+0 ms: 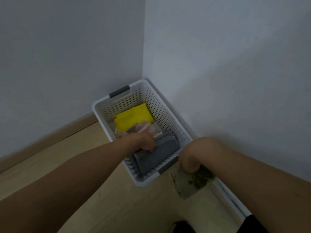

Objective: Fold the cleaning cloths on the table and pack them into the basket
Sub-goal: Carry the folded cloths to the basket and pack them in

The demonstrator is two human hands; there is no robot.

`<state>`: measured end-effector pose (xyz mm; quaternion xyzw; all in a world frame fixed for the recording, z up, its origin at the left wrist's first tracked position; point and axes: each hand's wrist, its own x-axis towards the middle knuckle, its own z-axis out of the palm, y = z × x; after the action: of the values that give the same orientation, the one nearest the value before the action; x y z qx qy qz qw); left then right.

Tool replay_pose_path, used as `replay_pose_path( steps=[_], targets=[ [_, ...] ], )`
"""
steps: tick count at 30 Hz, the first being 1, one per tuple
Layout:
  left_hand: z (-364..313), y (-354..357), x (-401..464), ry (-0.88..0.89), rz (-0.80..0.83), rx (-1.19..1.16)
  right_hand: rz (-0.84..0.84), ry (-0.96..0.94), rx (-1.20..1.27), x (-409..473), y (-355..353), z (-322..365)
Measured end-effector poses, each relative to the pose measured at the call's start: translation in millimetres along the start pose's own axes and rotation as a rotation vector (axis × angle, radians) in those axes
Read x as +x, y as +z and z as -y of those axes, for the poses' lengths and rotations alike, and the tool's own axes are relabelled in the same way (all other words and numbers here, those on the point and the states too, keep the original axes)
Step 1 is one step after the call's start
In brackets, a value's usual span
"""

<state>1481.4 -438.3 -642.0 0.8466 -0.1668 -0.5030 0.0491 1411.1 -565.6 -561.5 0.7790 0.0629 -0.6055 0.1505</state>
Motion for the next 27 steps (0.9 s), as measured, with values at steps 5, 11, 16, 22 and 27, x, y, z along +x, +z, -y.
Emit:
replay_pose_path(
  steps=[5,11,16,22,27],
  targets=[
    [1.0,2.5,3.7,0.017,-0.018,0.025,0.005,-0.005,0.012,-3.0,-0.9,4.5],
    [3.9,13.8,10.3,0.067,-0.130,0.064,-0.075,-0.083,-0.101,-10.1,-5.5,15.7],
    [4.0,14.3,5.6,0.071,-0.125,0.206,-0.071,-0.051,-0.028,-21.7,-1.6,18.4],
    [50.1,-49.4,-22.7,0.085,-0.323,0.167,-0.278,-0.033,0.102,-44.1,-51.5,5.3],
    [87.7,-70.2,-65.8,0.094,-0.657,0.160,-0.384,-0.127,-0.013,-20.7,-92.8,41.9]
  ],
)
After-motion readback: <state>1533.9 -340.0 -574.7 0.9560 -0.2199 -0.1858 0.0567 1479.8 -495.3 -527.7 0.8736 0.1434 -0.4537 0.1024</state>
